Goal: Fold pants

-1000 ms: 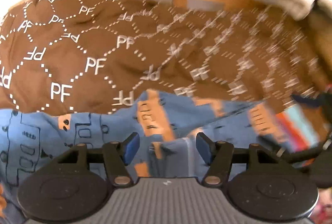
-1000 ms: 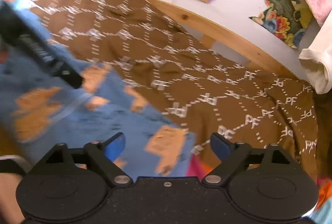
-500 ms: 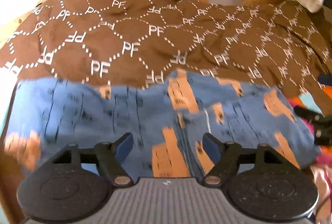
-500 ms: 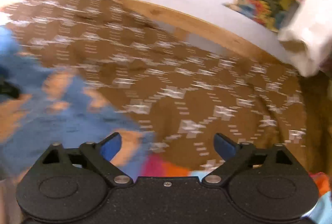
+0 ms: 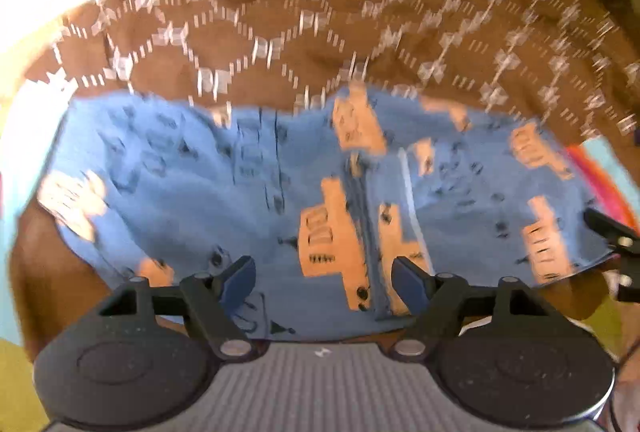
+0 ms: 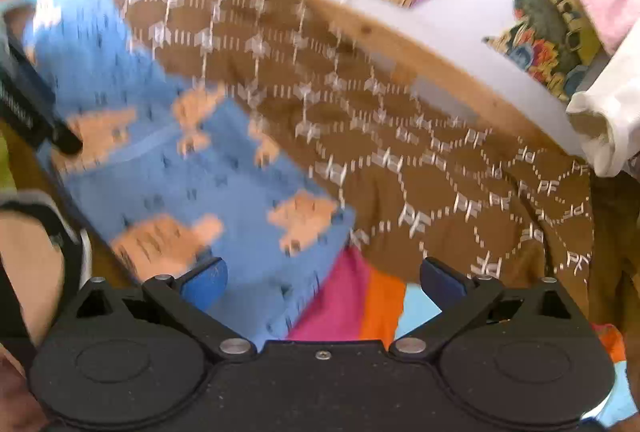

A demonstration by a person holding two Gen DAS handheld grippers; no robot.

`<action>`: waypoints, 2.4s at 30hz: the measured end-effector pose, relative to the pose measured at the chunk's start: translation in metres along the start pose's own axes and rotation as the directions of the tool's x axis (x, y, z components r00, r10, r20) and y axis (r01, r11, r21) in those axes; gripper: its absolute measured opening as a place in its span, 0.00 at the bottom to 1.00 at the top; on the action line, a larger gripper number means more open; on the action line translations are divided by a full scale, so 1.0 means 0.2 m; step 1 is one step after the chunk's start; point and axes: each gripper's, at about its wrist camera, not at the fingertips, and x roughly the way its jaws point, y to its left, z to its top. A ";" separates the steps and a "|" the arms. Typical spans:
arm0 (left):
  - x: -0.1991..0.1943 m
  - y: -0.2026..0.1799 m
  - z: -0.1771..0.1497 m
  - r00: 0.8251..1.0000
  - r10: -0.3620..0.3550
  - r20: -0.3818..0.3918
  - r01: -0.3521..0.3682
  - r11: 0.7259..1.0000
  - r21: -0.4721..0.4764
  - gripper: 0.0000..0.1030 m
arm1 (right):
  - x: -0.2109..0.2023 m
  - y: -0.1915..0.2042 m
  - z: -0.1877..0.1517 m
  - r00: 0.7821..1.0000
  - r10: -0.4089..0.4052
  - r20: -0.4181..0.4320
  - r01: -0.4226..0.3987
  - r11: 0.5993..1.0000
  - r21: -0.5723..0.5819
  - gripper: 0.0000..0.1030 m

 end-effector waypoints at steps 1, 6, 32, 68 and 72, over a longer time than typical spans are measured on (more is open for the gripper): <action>-0.05 0.02 -0.01 0.999 -0.022 0.025 0.022 1.000 0.009 0.78 | -0.01 0.00 0.00 1.000 0.006 0.019 -0.007 1.000 0.009 0.99; -0.20 0.24 -0.02 0.989 0.080 0.125 -0.069 0.993 -0.096 0.78 | 0.04 0.05 0.02 0.995 0.074 0.062 -0.076 0.997 0.021 0.99; -0.10 0.70 0.08 0.973 0.218 0.073 -0.179 0.918 -0.354 0.57 | 0.66 0.42 0.47 0.986 0.162 -0.034 -0.165 0.978 -0.127 0.99; -0.16 0.70 0.10 0.977 0.196 0.078 -0.120 0.820 -0.559 0.20 | 0.27 0.46 0.19 0.980 0.192 -0.052 -0.192 0.981 0.009 0.99; -0.25 0.55 0.19 0.971 0.194 0.140 -0.107 0.875 -0.473 0.18 | 0.24 0.40 0.19 0.978 0.207 -0.007 -0.207 0.978 0.024 0.99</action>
